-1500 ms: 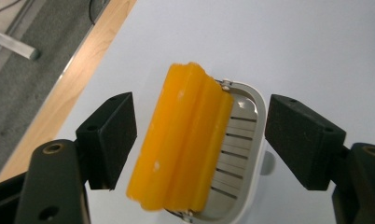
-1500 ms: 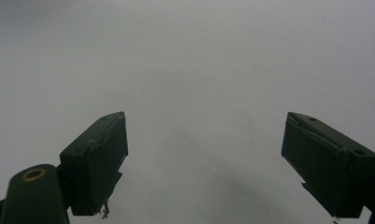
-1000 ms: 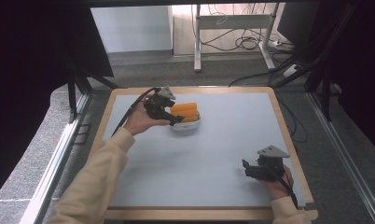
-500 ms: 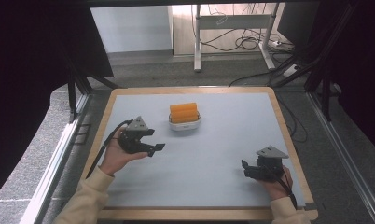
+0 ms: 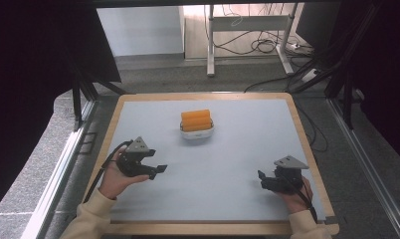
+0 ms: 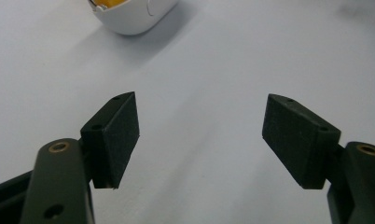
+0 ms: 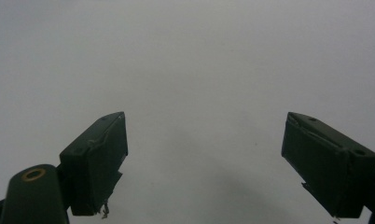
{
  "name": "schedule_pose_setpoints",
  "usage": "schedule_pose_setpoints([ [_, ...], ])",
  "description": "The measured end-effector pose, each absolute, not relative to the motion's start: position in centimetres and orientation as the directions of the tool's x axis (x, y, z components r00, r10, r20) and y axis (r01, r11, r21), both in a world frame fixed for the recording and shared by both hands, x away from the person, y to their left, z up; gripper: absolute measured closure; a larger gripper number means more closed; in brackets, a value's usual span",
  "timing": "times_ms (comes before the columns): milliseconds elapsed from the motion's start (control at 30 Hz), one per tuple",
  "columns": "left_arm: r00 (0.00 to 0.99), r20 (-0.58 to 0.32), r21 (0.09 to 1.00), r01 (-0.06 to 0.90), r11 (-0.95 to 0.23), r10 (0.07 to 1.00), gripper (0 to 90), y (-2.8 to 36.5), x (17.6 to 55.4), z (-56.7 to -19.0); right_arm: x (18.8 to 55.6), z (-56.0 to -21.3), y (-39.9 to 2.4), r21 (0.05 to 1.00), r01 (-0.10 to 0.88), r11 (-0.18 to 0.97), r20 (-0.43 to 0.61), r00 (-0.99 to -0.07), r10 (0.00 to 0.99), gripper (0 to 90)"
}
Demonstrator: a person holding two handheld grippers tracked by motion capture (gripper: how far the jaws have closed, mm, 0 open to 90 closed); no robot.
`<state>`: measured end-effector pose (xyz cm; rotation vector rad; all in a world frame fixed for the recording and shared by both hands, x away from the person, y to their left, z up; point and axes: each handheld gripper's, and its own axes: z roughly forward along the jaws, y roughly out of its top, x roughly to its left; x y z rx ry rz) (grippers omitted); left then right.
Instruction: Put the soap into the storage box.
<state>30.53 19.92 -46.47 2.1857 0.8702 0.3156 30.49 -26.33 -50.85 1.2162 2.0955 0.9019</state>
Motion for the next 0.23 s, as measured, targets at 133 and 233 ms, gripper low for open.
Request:
schedule_pose_setpoints([
  [133, 0.753, -0.042, 0.700, 0.492, -0.518, 0.657, 25.0, 19.66, 30.42, -46.66, 30.50, -50.85, -26.40, 0.787, 0.503, 0.357, -0.124, -0.438, 0.890, 14.7],
  [233, 0.752, -0.047, 0.696, 0.497, -0.519, 0.657, 24.7, 19.62, 30.55, -46.76, 30.47, -50.81, -26.28, 0.789, 0.494, 0.365, -0.130, -0.446, 0.885, 14.7],
])
